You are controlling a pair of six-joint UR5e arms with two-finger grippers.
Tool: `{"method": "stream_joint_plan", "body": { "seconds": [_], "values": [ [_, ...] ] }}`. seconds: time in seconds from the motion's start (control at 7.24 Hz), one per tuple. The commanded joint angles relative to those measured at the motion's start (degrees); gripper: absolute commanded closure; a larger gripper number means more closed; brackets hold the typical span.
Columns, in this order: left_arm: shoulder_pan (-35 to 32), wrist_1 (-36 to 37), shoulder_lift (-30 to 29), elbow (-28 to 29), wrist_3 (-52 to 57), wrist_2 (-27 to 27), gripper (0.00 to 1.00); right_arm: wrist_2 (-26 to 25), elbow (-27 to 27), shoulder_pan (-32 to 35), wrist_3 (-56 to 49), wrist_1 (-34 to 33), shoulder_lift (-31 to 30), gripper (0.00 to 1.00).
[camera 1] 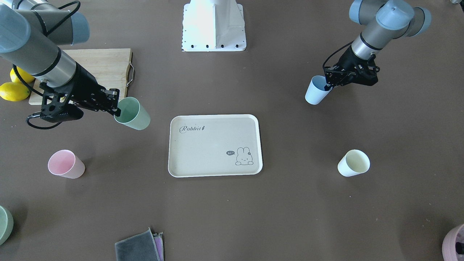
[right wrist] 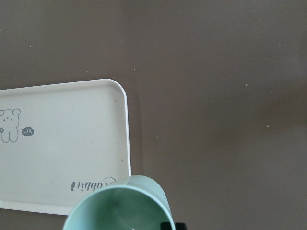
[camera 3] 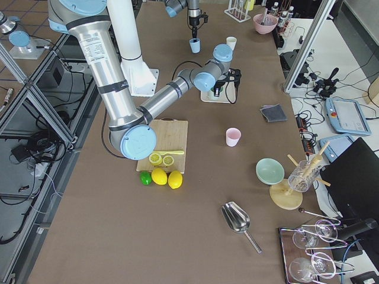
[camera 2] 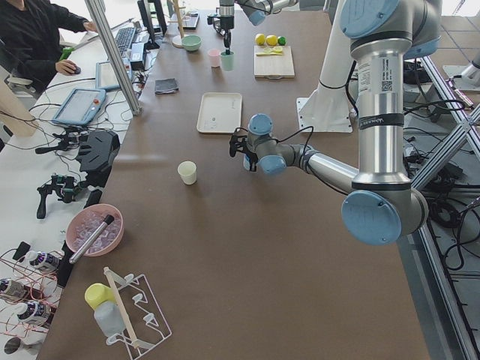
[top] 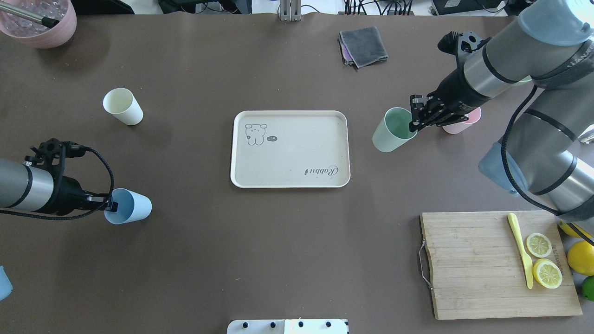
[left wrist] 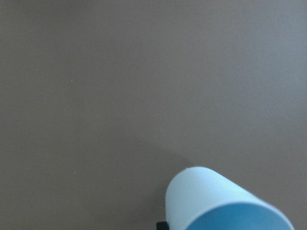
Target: Place all cups on tray
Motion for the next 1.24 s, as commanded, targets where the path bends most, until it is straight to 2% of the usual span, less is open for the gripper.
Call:
{"method": "stream_joint_plan", "body": {
  "seconds": [0.0, 0.14, 0.28, 0.41, 0.55, 0.83, 0.97, 1.11],
  "values": [
    [-4.90, 6.87, -6.29, -0.14, -0.12, -5.98, 1.00, -5.45, -0.77, -5.93, 4.51, -0.09, 3.40, 1.00],
    [-4.83, 14.58, -14.17, 0.91, -2.30, -5.65, 1.00, -6.60, -2.95, -7.18, 4.70, -0.09, 5.42, 1.00],
    [-4.48, 19.01, -20.95, 2.66, -4.84, -5.30, 1.00, -7.75, -5.93, -8.50, 4.79, -0.09, 7.61, 1.00],
    [-3.69, 19.84, -25.02, 4.24, -8.09, -4.95, 1.00, -9.50, -10.48, -9.73, 4.53, 0.43, 10.42, 1.00],
    [-2.12, 19.93, -25.84, 4.26, -9.34, -2.77, 1.00, -9.95, -15.05, -10.35, 4.61, 0.52, 13.93, 1.00],
    [-0.53, 23.86, -29.70, 4.26, -11.28, -1.96, 1.00, -10.49, -16.24, -10.79, 4.87, 0.87, 14.58, 1.00],
    [1.31, 24.58, -30.94, 4.35, -13.20, -0.13, 1.00, -10.48, -16.33, -11.14, 4.87, 0.87, 14.75, 0.02],
    [3.94, 24.68, -31.65, 4.43, -13.66, 2.42, 1.00, -10.66, -15.81, -11.49, 7.05, 0.87, 14.75, 0.00]
  ]
}}
